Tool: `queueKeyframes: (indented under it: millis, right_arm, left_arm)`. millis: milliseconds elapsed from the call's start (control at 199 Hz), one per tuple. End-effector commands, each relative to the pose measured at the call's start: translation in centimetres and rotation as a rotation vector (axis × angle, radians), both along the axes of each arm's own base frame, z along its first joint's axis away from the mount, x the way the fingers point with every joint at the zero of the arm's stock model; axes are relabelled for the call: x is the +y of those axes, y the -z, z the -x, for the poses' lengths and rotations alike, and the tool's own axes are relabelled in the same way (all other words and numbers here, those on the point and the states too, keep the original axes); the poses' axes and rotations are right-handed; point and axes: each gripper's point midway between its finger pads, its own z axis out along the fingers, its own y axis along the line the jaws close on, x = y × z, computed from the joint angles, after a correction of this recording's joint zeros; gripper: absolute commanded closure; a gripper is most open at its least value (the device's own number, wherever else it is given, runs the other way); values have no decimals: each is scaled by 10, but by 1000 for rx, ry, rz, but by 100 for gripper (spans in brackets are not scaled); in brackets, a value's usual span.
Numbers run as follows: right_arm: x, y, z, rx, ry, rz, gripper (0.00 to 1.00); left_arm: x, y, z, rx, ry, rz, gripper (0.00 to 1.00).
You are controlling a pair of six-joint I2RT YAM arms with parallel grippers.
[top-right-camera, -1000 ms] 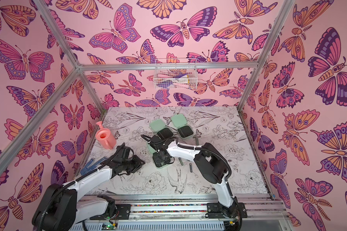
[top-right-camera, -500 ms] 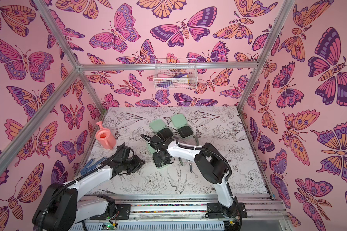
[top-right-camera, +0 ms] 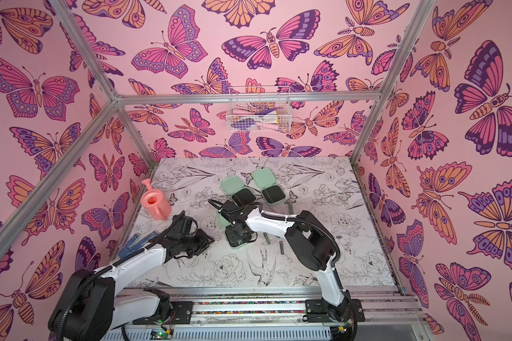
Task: Organize nail clipper sets
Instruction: Place the nail clipper in the storage box.
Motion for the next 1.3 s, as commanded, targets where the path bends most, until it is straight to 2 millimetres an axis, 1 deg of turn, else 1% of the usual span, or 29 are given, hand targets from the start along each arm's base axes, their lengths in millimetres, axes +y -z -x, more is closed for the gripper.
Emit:
queueKeyframes:
  millis: [0, 271, 482, 583, 698, 764, 804, 935, 1030, 1080, 1171, 1296]
  right_arm:
    - [-9, 26, 11, 51, 19, 49, 89]
    - [-8, 35, 21, 74, 9, 56, 89]
    - [-9, 45, 28, 86, 0, 96, 89]
    - [-12, 47, 30, 87, 3, 116, 88]
    - [-13, 45, 30, 87, 4, 120, 88]
    - [-13, 41, 29, 78, 6, 115, 88]
    - [-13, 36, 27, 69, 7, 111, 88]
    - [-12, 15, 17, 12, 8, 110, 88]
    - [-9, -5, 7, -36, -2, 111, 88]
    - [-8, -16, 2, -61, -6, 115, 87]
    - [-6, -32, -4, -91, -12, 104, 87]
    - [-3, -51, -3, -112, -16, 63, 85]
  left_arm:
    - [0, 3, 2, 15, 4, 10, 65]
    - [0, 3, 3, 17, 2, 12, 65]
    - [-3, 0, 2, 15, 9, 25, 64]
    - [-6, -2, 1, 8, 22, 32, 62]
    - [-10, -5, 1, 4, 36, 39, 54]
    - [-11, -5, 1, 2, 44, 41, 48]
    - [-12, -5, 2, 2, 46, 41, 47]
    - [-12, -6, 2, 0, 44, 42, 48]
    - [-12, -6, 3, 1, 44, 45, 52]
    - [-14, -8, 2, -1, 48, 49, 53]
    - [-20, -13, 1, -10, 71, 59, 53]
    - [-33, -19, -3, -23, 114, 56, 52]
